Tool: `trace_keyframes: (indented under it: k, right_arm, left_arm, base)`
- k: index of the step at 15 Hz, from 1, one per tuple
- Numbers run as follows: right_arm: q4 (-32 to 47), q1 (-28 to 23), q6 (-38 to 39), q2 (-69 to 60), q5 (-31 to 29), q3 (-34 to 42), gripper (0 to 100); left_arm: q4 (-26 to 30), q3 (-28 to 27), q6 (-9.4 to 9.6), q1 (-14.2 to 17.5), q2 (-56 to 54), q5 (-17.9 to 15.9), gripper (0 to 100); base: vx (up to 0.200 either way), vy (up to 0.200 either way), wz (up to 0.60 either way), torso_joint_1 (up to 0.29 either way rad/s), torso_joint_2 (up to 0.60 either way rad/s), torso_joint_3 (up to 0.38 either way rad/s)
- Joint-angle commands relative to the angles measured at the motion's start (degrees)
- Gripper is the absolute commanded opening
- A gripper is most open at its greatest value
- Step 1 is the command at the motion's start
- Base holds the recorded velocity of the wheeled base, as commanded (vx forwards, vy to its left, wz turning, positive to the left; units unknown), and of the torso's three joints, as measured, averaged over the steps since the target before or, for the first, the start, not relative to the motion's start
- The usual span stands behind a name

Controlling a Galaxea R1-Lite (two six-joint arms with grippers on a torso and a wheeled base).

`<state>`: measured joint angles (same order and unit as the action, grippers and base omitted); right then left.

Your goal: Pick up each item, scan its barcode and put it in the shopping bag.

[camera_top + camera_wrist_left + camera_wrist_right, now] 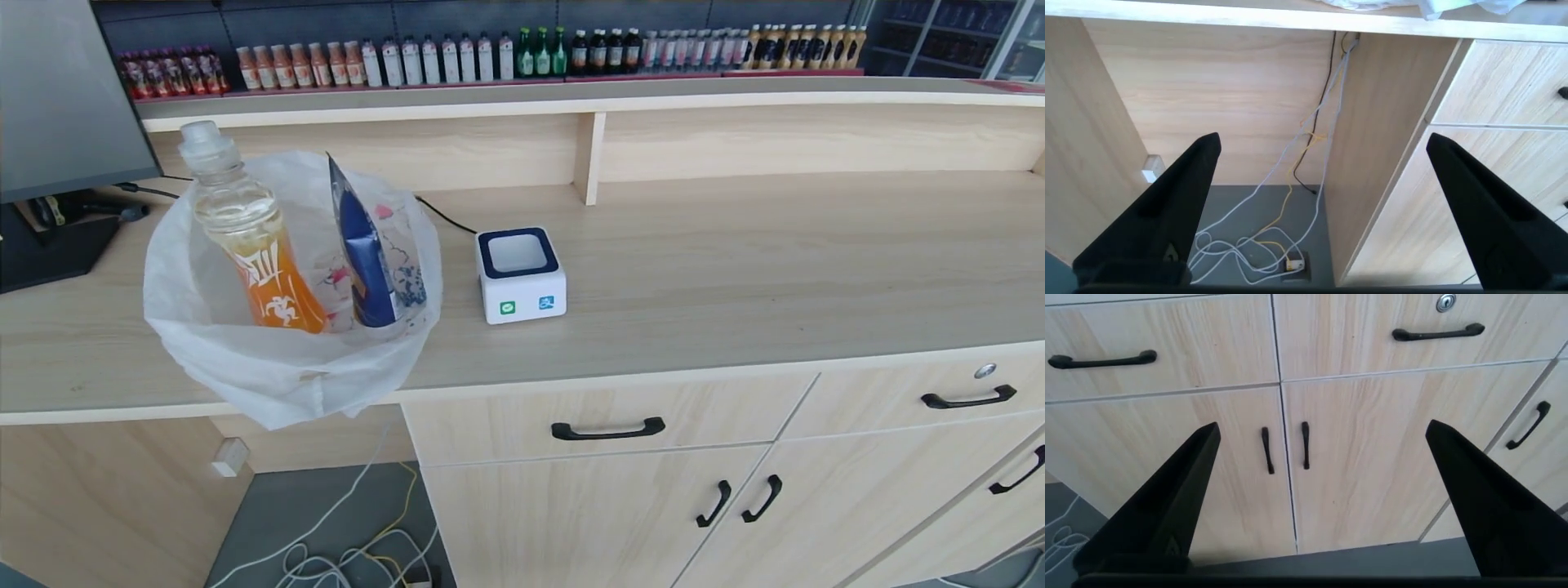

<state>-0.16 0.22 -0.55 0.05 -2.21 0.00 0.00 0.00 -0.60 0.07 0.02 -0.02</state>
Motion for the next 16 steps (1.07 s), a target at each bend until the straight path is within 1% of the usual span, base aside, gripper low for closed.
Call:
trace_keyframes:
  k: [1, 16]
  right_arm:
    - [-0.02, -0.13, 0.02, 0.13, 0.01, 0.00, 100]
    - [-0.02, -0.13, 0.37, 0.13, 0.01, 0.00, 100]
  left_arm:
    - [0.00, 0.00, -0.02, -0.07, -0.02, 0.02, 100]
    - [0.00, 0.00, 0.07, -0.07, -0.02, 0.02, 100]
  base:
    - [0.000, 0.000, 0.00, 0.000, 0.00, 0.000]
    - [0.000, 0.000, 0.00, 0.000, 0.00, 0.000]
